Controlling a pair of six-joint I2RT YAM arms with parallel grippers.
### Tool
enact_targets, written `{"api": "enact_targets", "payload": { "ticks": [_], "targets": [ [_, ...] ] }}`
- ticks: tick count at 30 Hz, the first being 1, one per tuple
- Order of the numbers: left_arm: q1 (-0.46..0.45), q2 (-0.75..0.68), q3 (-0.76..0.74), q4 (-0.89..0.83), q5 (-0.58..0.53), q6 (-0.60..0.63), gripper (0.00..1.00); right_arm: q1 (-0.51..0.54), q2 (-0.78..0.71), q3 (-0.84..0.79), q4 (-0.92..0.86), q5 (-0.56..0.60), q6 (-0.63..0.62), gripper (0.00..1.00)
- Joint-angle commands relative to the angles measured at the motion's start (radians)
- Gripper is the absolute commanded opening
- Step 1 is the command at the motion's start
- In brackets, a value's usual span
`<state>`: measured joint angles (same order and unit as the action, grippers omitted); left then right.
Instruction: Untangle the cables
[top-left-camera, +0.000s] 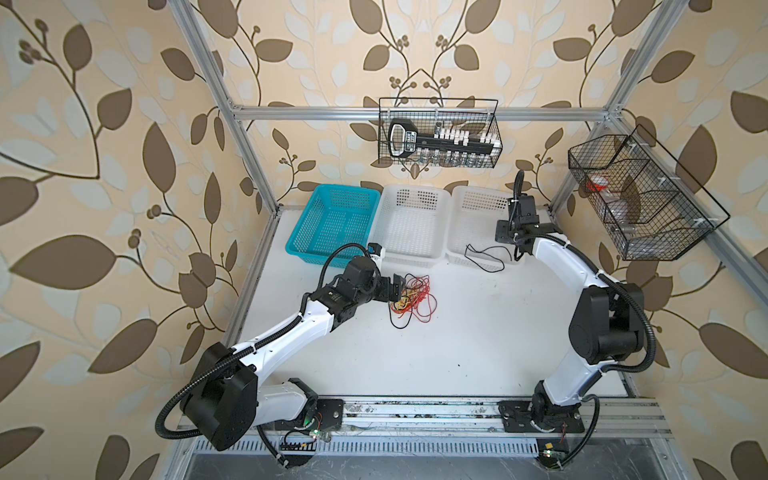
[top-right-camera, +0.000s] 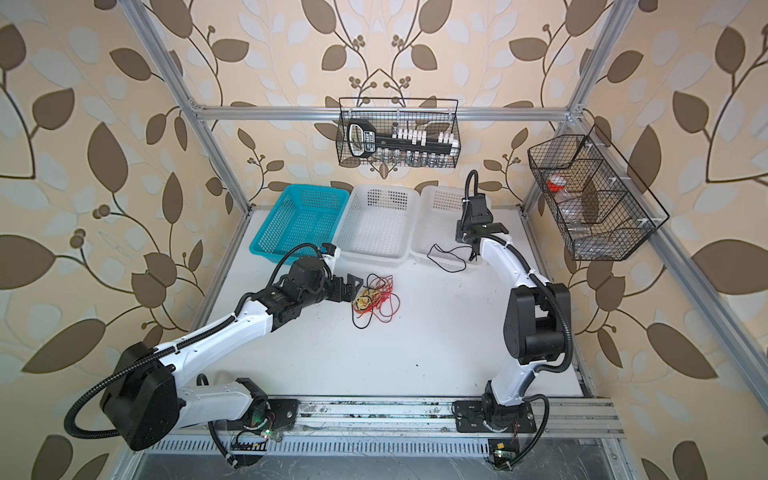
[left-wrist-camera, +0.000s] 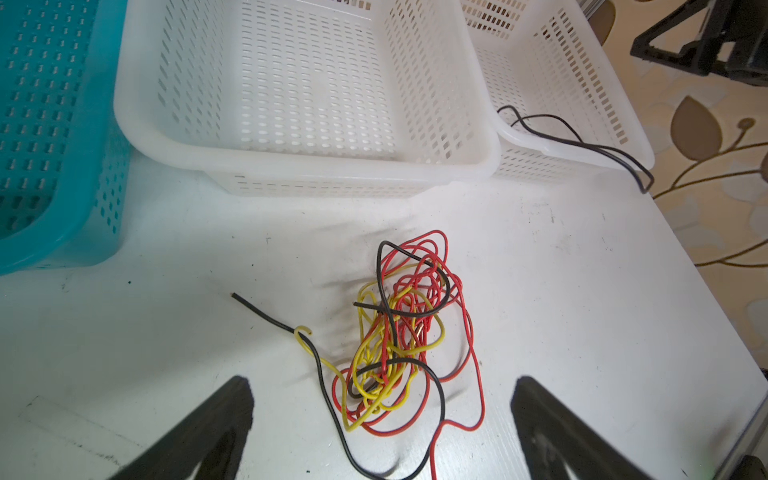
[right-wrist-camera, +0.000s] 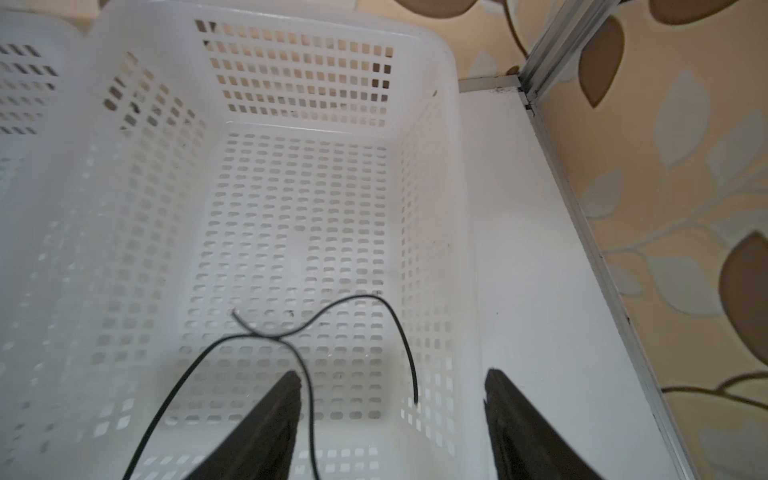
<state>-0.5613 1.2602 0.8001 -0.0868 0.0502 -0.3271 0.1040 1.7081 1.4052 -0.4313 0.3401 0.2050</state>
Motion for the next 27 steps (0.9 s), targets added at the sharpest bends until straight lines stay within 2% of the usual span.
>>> {"api": "enact_targets", "payload": {
  "ticks": [1,5,12,17,23,27],
  "targets": [
    [0.008,0.019,0.040,-0.024,-0.008,-0.026,0.99,0.044,-0.094,-0.045,0.044,-0.101,-0.015,0.70],
    [0.008,0.044,0.042,-0.046,-0.004,-0.037,0.99,0.111,-0.168,-0.104,0.077,-0.225,-0.017,0.70],
    [0.007,0.091,0.042,-0.037,0.031,-0.054,0.98,0.234,-0.233,-0.186,0.083,-0.336,-0.024,0.70],
    [0.007,0.119,0.043,-0.008,0.028,-0.061,0.97,0.251,-0.269,-0.272,0.101,-0.403,0.014,0.70],
    [0.007,0.171,0.055,0.052,0.019,-0.079,0.94,0.277,-0.310,-0.361,0.126,-0.428,0.012,0.69],
    [0.007,0.256,0.075,0.088,0.011,-0.103,0.88,0.301,-0.342,-0.400,0.148,-0.428,0.028,0.68]
  ]
}}
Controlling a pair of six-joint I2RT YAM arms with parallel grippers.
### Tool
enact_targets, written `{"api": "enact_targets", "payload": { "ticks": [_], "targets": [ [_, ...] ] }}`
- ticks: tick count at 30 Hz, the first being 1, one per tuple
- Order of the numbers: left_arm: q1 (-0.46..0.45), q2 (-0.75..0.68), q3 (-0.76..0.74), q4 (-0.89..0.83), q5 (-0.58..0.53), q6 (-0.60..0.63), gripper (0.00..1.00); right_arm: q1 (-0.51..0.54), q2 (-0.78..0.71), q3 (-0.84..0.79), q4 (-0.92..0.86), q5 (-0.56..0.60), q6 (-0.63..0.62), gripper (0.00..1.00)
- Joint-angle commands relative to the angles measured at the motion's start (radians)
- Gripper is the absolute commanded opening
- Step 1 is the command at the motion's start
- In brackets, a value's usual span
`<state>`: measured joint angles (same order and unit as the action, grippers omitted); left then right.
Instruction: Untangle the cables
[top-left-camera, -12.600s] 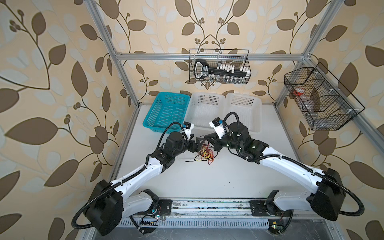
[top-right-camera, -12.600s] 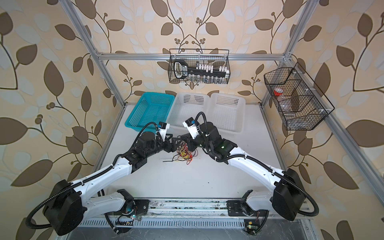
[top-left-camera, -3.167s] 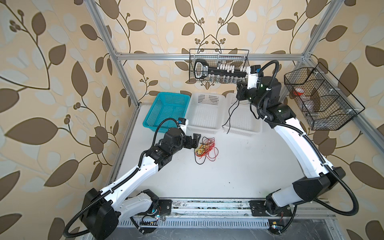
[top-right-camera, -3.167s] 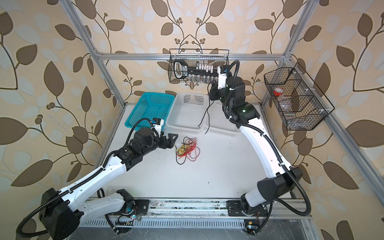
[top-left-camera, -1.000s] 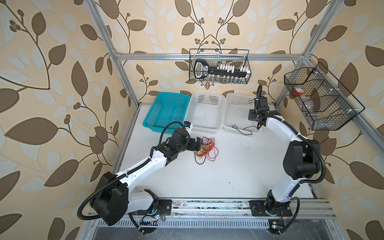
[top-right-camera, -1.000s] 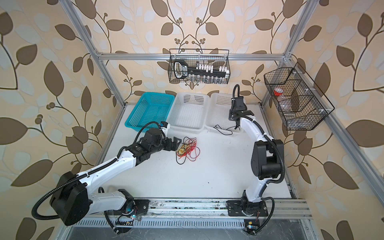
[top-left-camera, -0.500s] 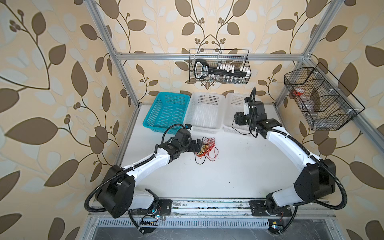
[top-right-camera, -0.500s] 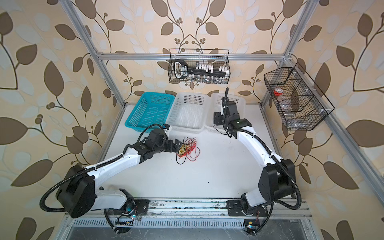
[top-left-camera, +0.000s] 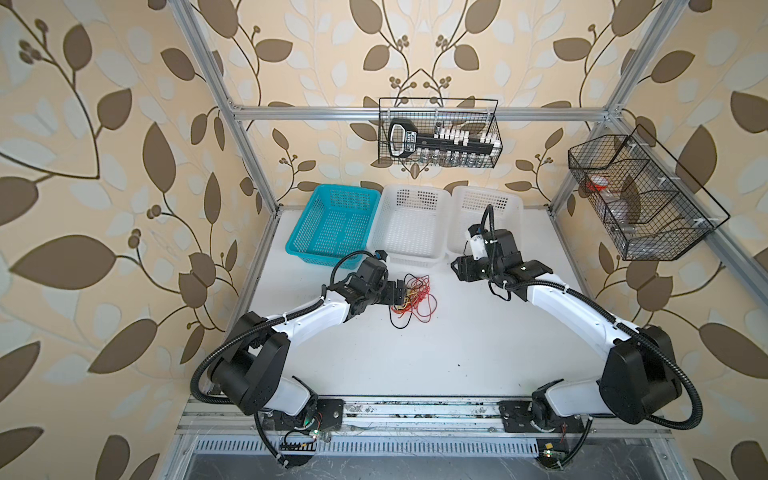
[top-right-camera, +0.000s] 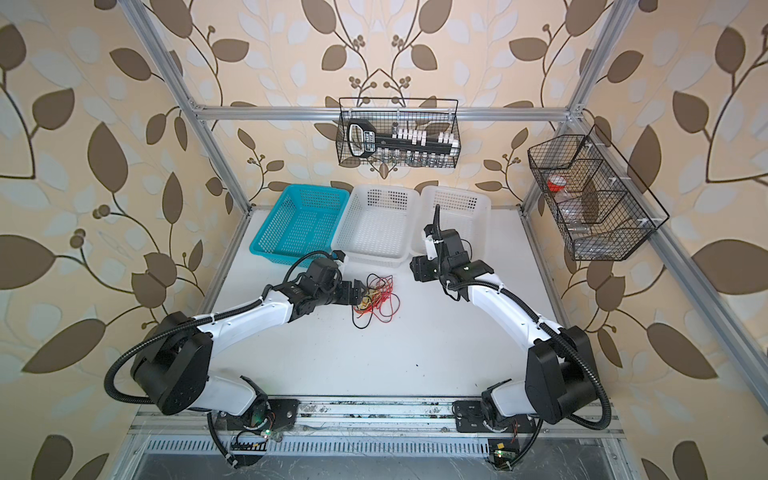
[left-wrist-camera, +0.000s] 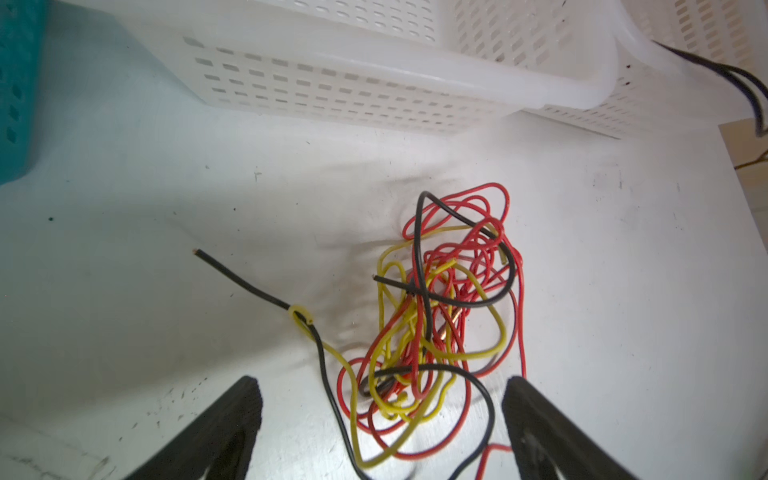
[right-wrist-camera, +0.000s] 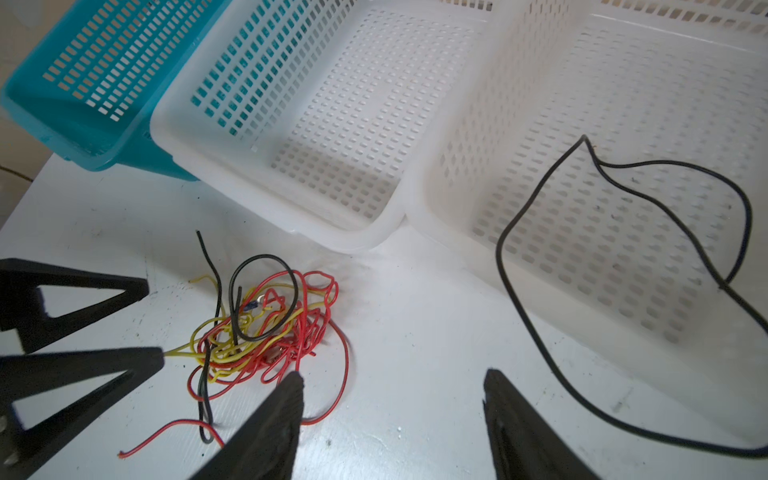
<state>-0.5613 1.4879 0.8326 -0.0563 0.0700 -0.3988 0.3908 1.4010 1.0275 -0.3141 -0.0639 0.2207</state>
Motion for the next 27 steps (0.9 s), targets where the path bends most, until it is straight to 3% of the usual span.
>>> {"api": "enact_targets", "payload": {
  "ticks": [1,7,16,22,27],
  "targets": [
    [0.007,0.042,0.047,0.069,-0.016,-0.038,0.86,0.018,-0.042,-0.033,0.041,-0.029,0.017,0.68],
    [0.006,0.116,0.080,0.126,-0.049,-0.040,0.73,0.037,-0.073,-0.072,0.102,-0.052,0.042,0.68],
    [0.006,0.224,0.166,0.128,-0.041,-0.050,0.62,0.037,-0.065,-0.075,0.112,-0.055,0.036,0.68],
    [0.002,0.272,0.203,0.126,-0.034,-0.052,0.43,0.037,-0.058,-0.087,0.129,-0.069,0.037,0.68],
    [0.001,0.291,0.230,0.080,-0.039,-0.049,0.15,0.037,-0.048,-0.098,0.140,-0.077,0.042,0.67]
  ]
}}
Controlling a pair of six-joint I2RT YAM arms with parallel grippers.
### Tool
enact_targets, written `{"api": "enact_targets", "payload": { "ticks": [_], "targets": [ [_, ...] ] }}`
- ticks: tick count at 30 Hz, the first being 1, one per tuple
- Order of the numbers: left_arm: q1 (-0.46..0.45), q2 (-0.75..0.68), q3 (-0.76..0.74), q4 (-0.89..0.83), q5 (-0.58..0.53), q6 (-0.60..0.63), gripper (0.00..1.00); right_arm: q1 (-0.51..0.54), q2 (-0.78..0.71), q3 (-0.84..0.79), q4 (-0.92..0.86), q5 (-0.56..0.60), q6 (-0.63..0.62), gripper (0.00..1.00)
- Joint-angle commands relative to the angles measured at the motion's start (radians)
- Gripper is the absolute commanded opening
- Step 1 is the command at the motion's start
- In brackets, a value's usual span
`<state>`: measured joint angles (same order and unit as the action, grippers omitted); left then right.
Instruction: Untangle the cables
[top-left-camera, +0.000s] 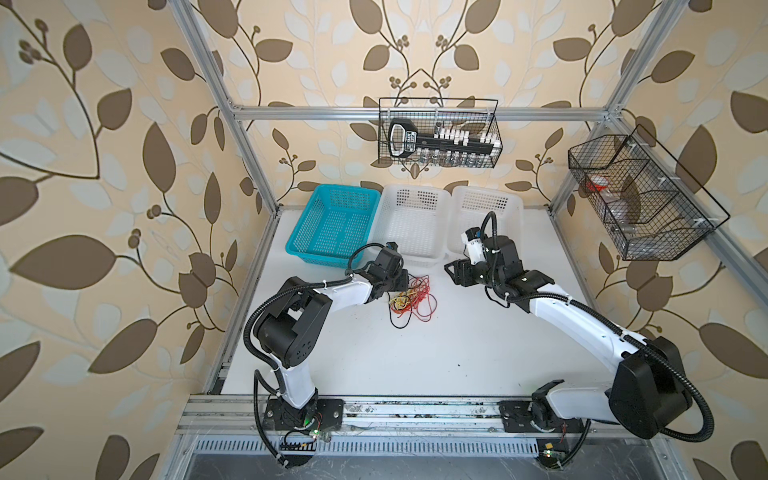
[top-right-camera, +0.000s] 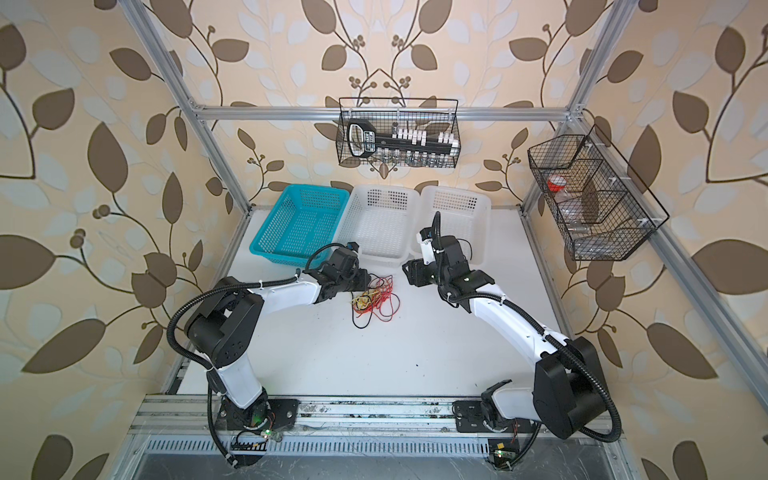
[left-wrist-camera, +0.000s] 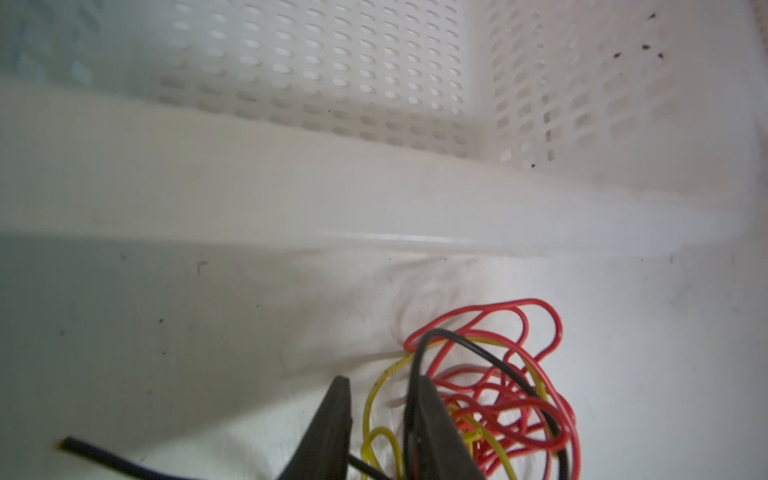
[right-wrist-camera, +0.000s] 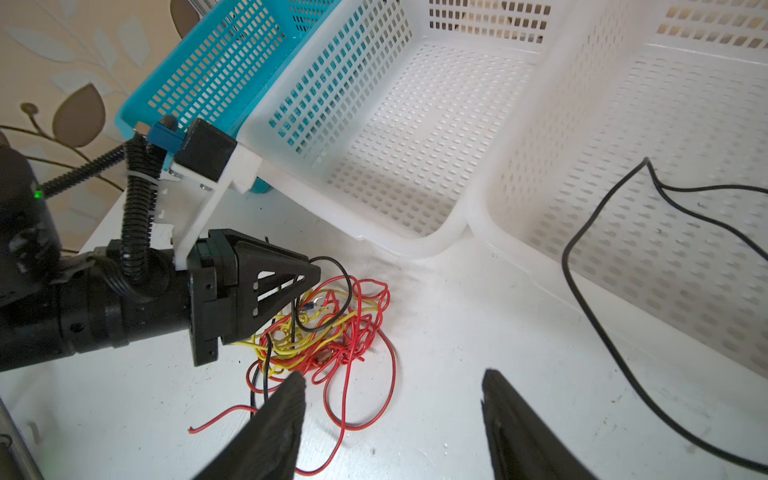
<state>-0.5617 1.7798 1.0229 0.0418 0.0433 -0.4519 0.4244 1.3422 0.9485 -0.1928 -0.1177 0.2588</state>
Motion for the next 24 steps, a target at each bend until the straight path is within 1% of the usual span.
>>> {"api": "enact_targets", "payload": {
  "ticks": [1,2,7,14,18,21,24],
  "targets": [
    [-0.001,-0.005,0.039,-0.021,-0.011,0.005,0.08,0.004,0.011,-0.021,0.022,-0.023,0.005,0.67],
    [-0.005,-0.015,0.037,-0.024,-0.014,0.005,0.00,0.004,0.011,-0.026,0.025,-0.023,0.006,0.67],
    [-0.031,-0.094,0.012,-0.031,-0.018,0.044,0.00,0.006,0.029,-0.039,0.037,-0.040,0.020,0.67],
    [-0.070,-0.263,-0.037,-0.034,-0.002,0.100,0.00,0.029,0.055,-0.056,0.055,-0.059,0.035,0.67],
    [-0.072,-0.350,-0.033,-0.062,0.020,0.094,0.00,0.045,0.064,-0.075,0.084,-0.086,0.046,0.67],
    [-0.073,-0.411,-0.030,-0.063,0.052,0.083,0.00,0.052,0.061,-0.110,0.147,-0.146,0.068,0.69],
    [-0.072,-0.453,-0.022,-0.058,0.094,0.069,0.00,0.062,0.052,-0.133,0.181,-0.165,0.085,0.69]
  ]
}}
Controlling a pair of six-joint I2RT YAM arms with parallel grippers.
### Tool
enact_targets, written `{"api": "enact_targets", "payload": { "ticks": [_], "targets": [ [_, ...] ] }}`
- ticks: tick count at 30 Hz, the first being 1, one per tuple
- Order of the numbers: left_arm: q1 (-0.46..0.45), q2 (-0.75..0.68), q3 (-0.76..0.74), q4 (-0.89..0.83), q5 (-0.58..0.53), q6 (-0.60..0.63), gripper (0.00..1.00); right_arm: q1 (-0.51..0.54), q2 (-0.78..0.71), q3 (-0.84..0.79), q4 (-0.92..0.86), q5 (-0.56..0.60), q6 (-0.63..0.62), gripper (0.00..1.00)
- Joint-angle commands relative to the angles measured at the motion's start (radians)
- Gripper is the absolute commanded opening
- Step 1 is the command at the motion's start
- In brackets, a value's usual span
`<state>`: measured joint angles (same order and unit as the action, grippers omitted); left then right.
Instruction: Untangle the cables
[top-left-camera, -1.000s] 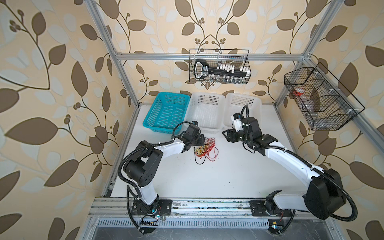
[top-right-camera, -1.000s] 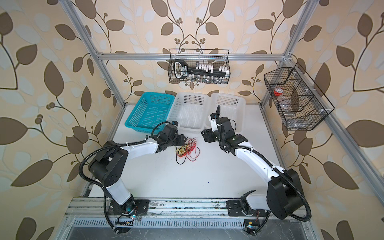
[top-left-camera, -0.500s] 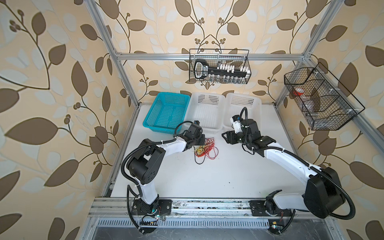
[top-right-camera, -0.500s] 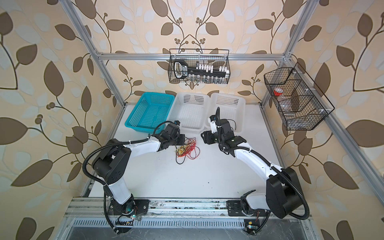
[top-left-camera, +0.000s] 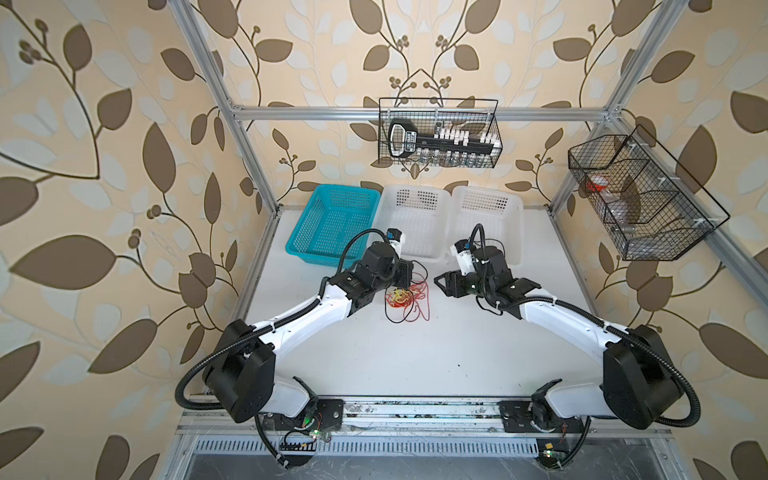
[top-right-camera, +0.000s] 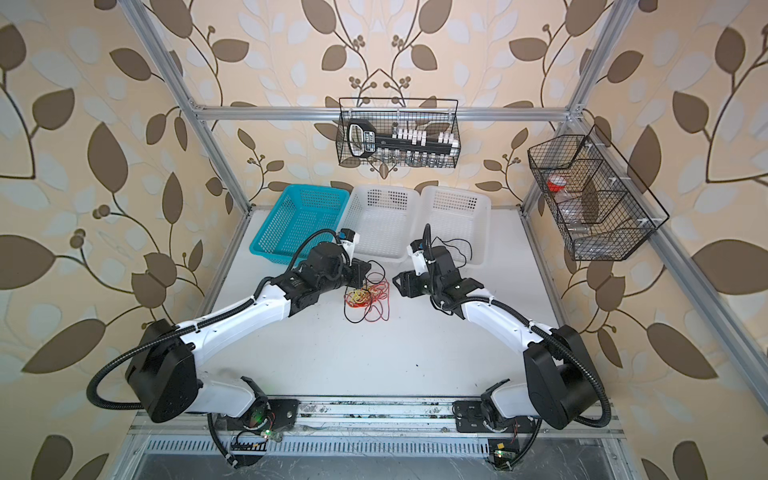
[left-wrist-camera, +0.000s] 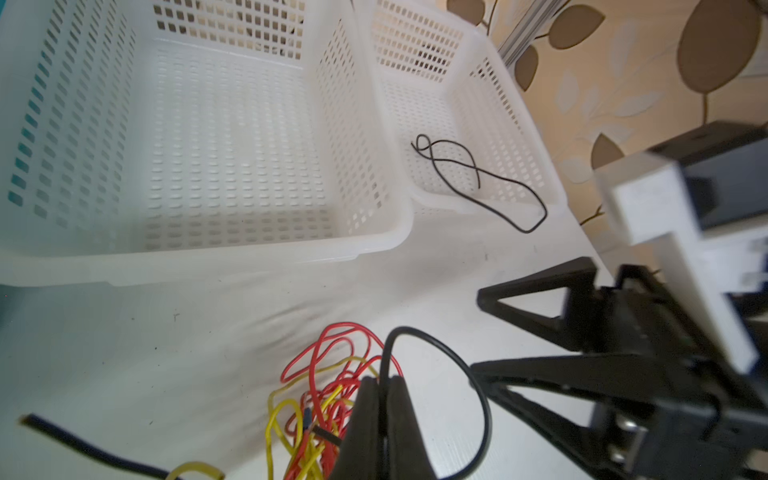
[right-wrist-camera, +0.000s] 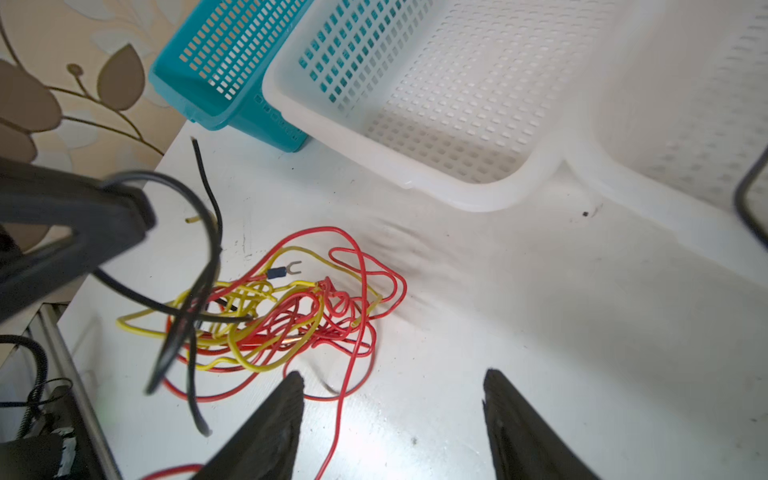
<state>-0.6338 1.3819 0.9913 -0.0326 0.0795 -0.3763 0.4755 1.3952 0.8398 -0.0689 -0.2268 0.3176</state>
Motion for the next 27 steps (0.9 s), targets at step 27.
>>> {"api": "enact_targets", "payload": {
  "ticks": [27],
  "targets": [
    [0.000,-0.160,-0.019,0.140,0.244,-0.038,0.00,0.197,-0.017,-0.022,0.165,-0.032,-0.048,0.70]
  ]
}}
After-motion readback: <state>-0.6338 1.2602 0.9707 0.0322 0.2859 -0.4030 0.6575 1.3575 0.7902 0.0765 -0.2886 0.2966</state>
